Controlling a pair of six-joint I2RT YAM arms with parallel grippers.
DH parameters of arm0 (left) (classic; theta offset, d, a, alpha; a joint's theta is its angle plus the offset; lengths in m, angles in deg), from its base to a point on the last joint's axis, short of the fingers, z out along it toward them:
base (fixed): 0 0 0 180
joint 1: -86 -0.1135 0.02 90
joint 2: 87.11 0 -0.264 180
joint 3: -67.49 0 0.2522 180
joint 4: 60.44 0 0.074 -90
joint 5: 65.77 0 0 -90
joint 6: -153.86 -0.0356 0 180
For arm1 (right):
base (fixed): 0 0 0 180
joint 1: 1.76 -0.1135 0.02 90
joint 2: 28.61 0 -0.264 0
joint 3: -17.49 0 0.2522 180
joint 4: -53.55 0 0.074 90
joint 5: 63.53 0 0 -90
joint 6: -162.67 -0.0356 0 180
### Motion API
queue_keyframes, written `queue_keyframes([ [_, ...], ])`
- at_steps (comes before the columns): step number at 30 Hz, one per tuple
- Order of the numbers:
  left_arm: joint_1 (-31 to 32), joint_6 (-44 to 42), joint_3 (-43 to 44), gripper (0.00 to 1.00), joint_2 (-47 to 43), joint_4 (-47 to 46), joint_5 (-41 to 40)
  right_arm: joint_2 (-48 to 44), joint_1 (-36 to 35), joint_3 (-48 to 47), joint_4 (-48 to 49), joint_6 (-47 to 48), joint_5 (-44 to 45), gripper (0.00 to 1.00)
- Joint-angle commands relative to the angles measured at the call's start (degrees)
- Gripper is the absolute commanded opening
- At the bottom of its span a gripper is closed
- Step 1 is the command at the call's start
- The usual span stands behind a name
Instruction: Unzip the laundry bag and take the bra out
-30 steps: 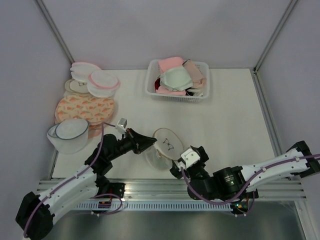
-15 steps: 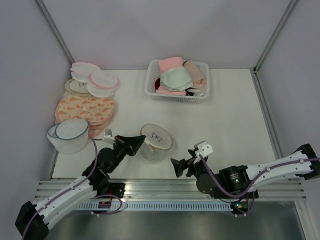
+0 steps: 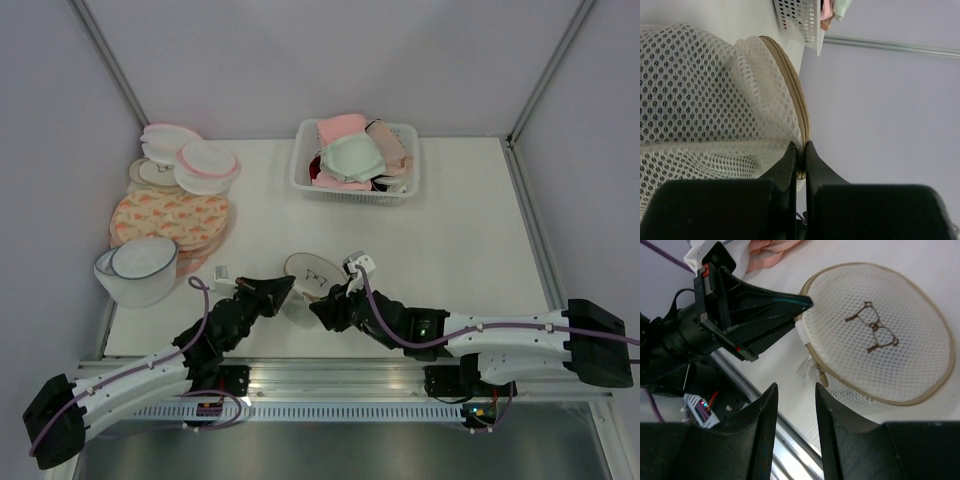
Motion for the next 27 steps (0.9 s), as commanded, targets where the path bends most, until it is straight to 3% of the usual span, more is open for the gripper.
queue_keyframes([
  [1, 0.42, 2.51, -0.26, 0.02, -1.67, -2.07, -3.87, 1.80, 1.55, 1.19, 8.50, -2.14, -11.17, 0.41],
  [6, 0.51, 2.34, -0.61, 0.02, -3.71, -1.19, -3.78, 3.91, 2.26, 1.28, 8.77, -2.49, -15.74, 0.34],
  [12, 0.51, 2.34, -0.70, 0.02, -3.27, -2.06, -2.82, 5.50, 2.26, 1.63, 6.40, -2.23, -14.53, 0.38],
  [13, 0.42, 2.34, -0.61, 0.02, -3.09, -2.06, -2.64, 5.41, 2.17, 1.81, 6.05, -1.45, -13.56, 0.41],
  [14, 0.51, 2.34, -0.61, 0.02, -2.83, -2.24, -2.47, 5.41, 2.26, 1.55, 5.01, -0.83, -11.72, 0.51],
  [18, 0.51, 2.60, -0.61, 0.02, -1.78, -3.38, -1.85, 7.07, 2.26, -0.47, 2.98, 1.28, -8.20, 0.64],
  [27, 0.68, 2.25, 0.00, 0.02, -0.02, -5.14, -0.27, 10.15, 3.66, -1.62, 6.84, 4.01, -6.61, 0.58],
])
